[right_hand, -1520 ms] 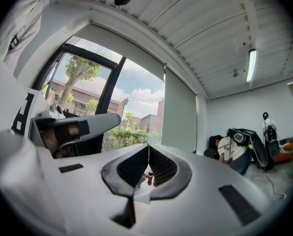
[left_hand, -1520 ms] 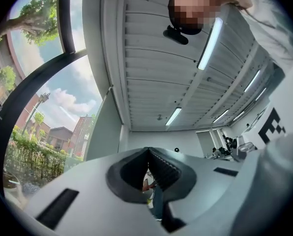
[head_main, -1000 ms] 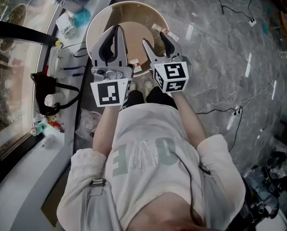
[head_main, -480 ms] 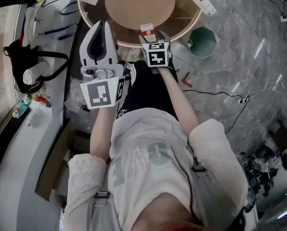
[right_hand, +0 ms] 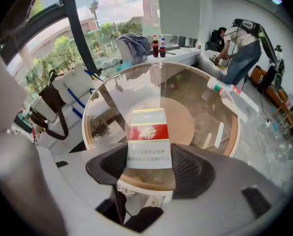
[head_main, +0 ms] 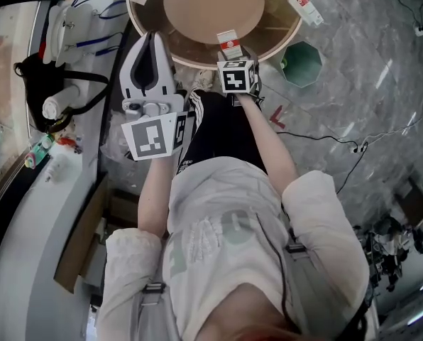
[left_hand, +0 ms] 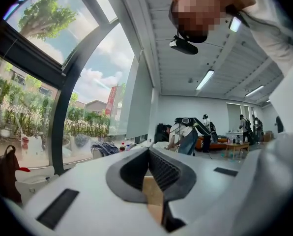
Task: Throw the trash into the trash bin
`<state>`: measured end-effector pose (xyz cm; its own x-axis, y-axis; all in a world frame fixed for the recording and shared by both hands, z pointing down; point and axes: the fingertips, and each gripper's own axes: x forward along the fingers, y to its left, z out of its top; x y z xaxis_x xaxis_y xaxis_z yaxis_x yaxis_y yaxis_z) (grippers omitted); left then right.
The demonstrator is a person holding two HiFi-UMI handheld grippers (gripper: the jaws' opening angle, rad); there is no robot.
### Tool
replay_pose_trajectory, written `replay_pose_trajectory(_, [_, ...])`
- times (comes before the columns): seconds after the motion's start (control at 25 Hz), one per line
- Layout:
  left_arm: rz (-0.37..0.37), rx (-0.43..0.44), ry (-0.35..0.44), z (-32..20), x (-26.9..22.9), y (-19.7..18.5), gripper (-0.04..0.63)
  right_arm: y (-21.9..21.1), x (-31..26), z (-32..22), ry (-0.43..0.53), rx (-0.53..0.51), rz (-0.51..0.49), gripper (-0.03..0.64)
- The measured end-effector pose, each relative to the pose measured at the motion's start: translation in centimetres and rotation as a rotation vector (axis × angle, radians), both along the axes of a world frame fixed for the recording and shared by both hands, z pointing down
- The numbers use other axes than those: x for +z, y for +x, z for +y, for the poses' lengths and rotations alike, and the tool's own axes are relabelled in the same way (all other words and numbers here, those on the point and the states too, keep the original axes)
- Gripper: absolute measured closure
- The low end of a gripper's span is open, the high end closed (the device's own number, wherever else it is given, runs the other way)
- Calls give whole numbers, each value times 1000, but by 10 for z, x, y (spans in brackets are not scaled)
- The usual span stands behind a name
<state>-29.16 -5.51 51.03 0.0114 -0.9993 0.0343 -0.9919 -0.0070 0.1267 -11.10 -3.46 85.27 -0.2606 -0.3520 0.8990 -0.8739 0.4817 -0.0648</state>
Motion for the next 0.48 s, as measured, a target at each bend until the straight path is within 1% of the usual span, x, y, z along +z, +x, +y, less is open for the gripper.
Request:
replay_pose_trajectory(0.08, [4,6,11,-4,-25,0,583,-6,-42,-16,56,-4,-27,336])
replay_pose_trajectory(0.16, [10,21,34,-9,-60,3,583,-11,-99,-34,126,10,-67,336])
replay_pose_trajectory(0.32, [-4,81,135,-24,-149,20,583,-18,-240,-76,304,34,-150,336])
replay_pose_trajectory(0.4, [-18,114,191,-32,-189,32,583,-22,-314,-90,399,50,-213,336])
replay_pose_trajectory(0.48, [-25,141,236,-39,-217,41,583,-27,-379,-97,497,67,-290,336])
